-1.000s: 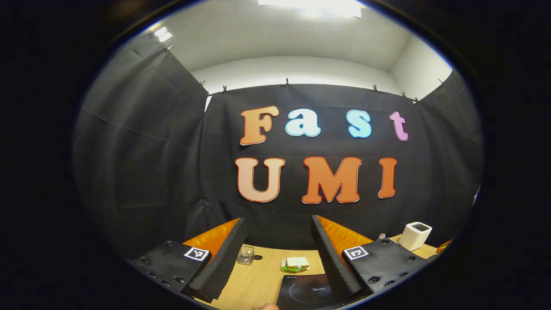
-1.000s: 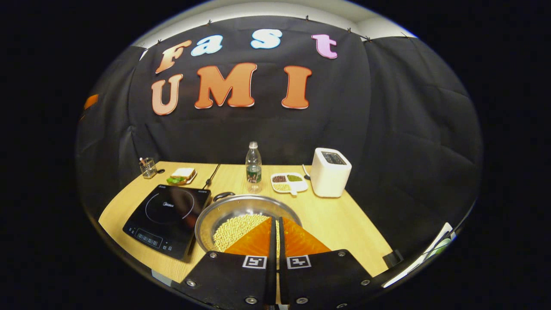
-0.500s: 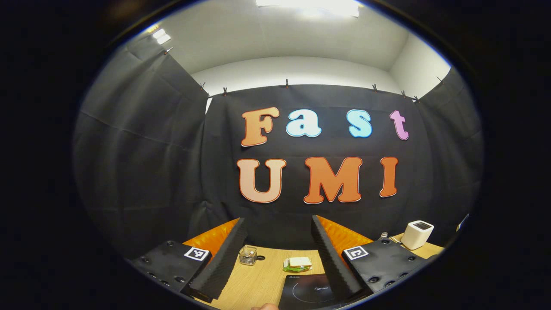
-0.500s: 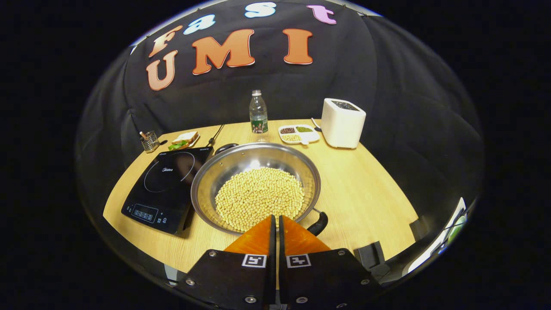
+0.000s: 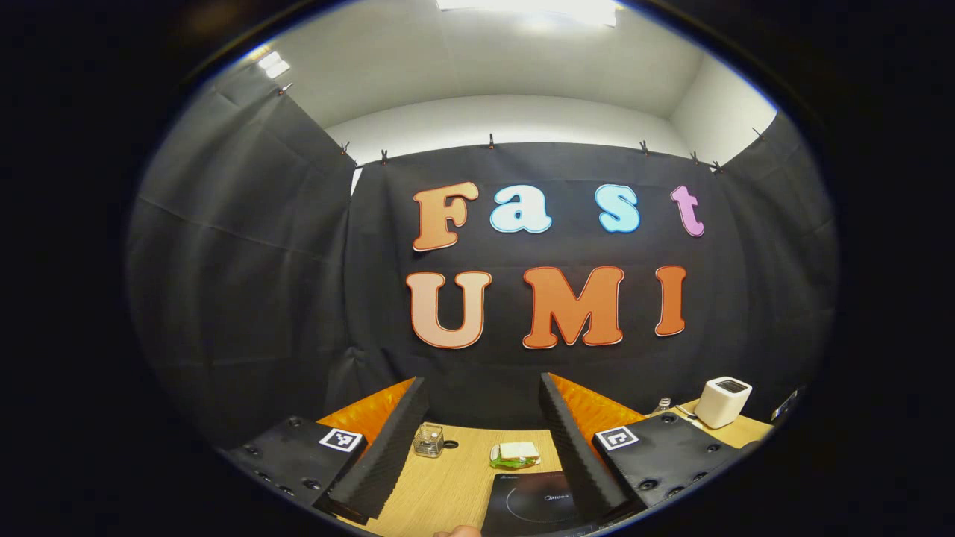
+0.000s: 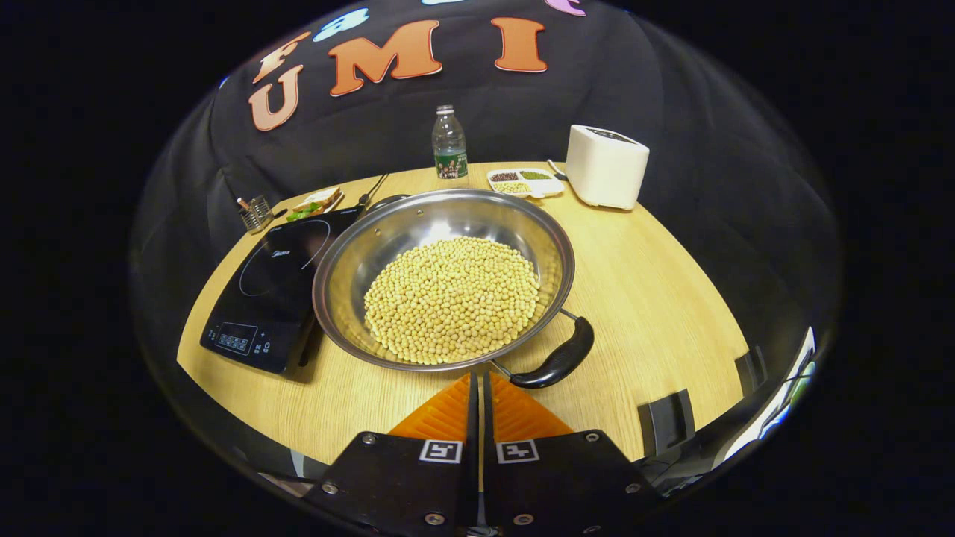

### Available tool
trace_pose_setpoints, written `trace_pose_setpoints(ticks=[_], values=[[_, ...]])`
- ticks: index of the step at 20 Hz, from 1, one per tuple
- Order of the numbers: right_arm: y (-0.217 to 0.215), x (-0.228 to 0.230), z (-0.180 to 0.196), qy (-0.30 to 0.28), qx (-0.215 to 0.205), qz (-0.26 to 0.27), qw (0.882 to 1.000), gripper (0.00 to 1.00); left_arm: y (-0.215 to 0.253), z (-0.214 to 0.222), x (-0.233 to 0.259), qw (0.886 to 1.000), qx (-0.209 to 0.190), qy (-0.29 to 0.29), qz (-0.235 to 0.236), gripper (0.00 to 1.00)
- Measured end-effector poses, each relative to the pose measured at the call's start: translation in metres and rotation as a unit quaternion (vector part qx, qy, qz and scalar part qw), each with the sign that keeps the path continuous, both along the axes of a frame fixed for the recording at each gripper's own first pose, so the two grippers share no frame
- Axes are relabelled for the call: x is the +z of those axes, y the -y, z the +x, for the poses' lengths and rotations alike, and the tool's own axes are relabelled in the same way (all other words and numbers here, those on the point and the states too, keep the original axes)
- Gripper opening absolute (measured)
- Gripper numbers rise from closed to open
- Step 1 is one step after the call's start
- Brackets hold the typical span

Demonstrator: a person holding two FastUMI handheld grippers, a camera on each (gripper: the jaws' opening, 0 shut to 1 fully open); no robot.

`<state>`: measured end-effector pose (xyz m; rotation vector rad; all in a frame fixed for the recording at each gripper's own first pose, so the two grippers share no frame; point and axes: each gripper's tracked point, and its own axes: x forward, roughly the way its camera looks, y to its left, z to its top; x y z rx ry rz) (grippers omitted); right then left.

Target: First push the handle of the pot to place it horizontally, then grasp the pot with both hands and set it on the induction cooktop.

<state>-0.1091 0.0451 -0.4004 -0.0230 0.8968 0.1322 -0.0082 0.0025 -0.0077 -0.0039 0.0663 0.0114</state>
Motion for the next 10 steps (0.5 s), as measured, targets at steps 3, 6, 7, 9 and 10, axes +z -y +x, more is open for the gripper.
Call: trace_pose_setpoints(ticks=[3,6,7,9,10], values=[[0.004,-0.003,0.006,-0.001,-0.007,-0.005,1.000,0.02,-0.001,0.000,0.001,1.000,0.004,-0.002,0.001,0.99],[0.009,-0.004,0.009,0.006,-0.008,-0.015,1.000,0.00,-0.002,0.001,0.002,1.000,0.006,0.000,0.001,0.99],[0.009,-0.004,0.010,0.004,-0.012,-0.013,1.000,0.00,-0.001,0.001,0.001,1.000,0.005,0.000,0.001,0.99],[0.012,-0.004,0.013,0.000,-0.021,-0.006,1.000,0.00,-0.001,0.002,0.001,1.000,0.003,-0.001,0.002,0.99],[0.013,-0.005,0.014,-0.001,-0.025,-0.004,1.000,0.00,-0.001,0.001,0.000,1.000,0.003,-0.002,0.003,0.99]])
